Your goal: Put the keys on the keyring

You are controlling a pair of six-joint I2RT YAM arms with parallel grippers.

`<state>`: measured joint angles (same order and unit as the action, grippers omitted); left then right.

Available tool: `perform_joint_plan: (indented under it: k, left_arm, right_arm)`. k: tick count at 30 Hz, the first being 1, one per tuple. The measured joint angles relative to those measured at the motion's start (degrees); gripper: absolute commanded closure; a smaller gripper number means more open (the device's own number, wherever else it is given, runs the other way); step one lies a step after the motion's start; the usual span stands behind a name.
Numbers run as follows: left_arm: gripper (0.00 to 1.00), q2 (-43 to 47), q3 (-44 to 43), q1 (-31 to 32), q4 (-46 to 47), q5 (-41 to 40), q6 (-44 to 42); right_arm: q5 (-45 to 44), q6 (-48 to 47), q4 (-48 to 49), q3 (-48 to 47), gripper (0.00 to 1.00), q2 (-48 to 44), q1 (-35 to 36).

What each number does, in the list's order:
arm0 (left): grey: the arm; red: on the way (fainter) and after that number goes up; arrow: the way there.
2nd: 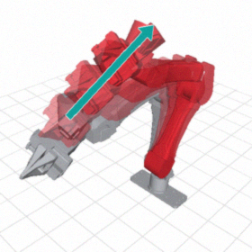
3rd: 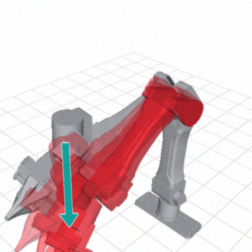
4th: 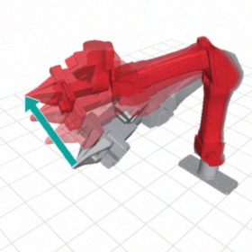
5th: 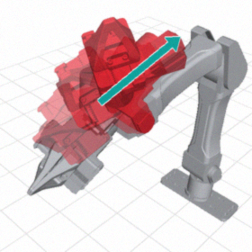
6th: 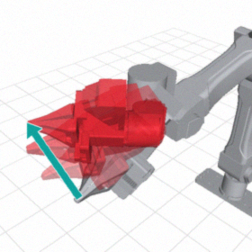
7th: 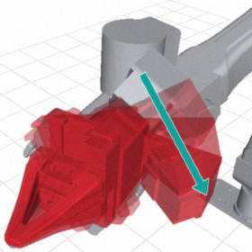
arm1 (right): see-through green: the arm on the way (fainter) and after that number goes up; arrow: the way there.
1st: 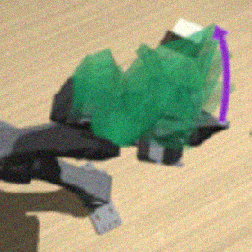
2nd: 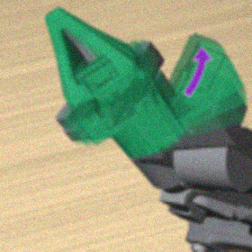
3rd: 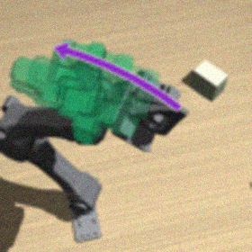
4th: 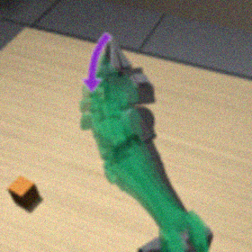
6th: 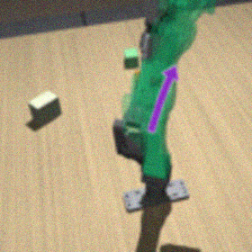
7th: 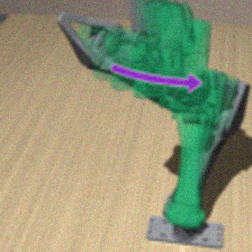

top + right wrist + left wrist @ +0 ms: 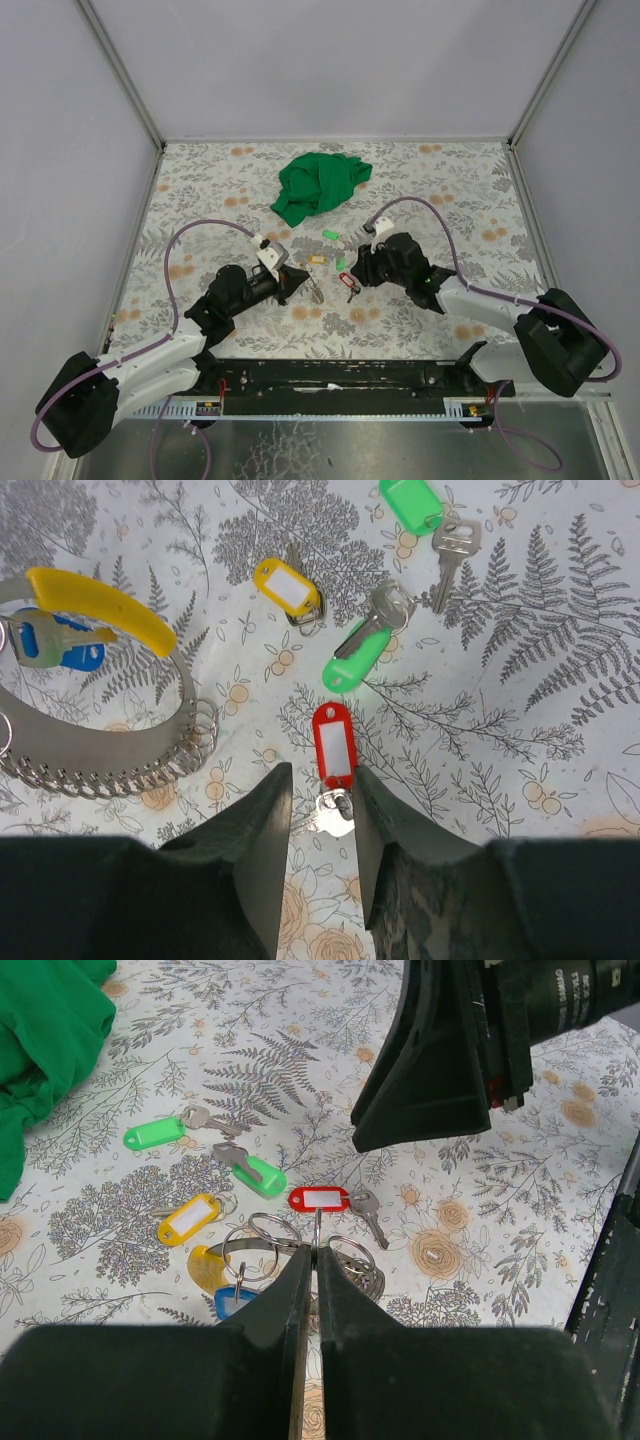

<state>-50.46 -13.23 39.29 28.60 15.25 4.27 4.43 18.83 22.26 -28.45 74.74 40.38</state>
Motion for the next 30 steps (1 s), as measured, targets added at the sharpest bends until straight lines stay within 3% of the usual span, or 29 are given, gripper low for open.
perform_joint_plan:
  k: [8,15,22,30]
  left_arm:
    - [1.0,0.09,0.0,0.0,-0.09,-0.07,0.0]
    - [1.0,0.66,0.0,0.0,-0.42,-0.72,0.0]
    - [1.0,1.01,0.0,0.0,-0.55,-0.87,0.0]
    - [1.0,1.99,0.0,0.0,-1.29,-1.18,0.0]
  right_arm:
    - [0.63,-5.01,-28.28,-19.04,0.62,9.86,1.44]
    - [-1.55,-8.79,-46.25,-34.45,0.62,20.55,4.72]
    - [-3.54,-11.39,-57.4,-44.46,0.62,29.49,6.45]
    - [-5.7,-12.37,-62.53,-48.37,0.64,34.29,8.28]
